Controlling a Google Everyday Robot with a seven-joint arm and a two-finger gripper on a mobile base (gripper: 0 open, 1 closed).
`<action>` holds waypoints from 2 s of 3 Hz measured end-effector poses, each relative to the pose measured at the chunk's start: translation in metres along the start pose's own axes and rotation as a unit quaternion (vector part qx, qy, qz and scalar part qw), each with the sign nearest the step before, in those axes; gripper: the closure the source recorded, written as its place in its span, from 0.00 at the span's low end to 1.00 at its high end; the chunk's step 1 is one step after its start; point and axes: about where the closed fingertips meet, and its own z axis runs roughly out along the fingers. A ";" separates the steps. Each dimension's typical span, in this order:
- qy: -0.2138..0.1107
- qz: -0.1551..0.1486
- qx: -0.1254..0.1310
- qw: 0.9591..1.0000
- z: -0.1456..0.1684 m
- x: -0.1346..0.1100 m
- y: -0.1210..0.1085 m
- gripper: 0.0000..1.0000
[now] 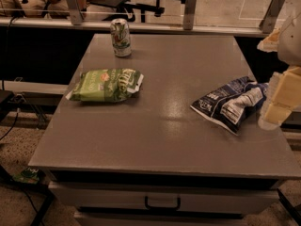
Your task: Knock 7up can over
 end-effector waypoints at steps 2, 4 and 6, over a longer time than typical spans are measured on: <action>0.002 -0.006 0.007 1.000 0.002 -0.010 -0.015 0.00; -0.038 -0.014 0.025 0.999 0.024 -0.040 -0.076 0.00; -0.102 0.000 0.033 0.994 0.050 -0.084 -0.147 0.00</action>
Offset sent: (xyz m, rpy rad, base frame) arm 0.0440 0.0123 0.0050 -0.0307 -0.0169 0.0188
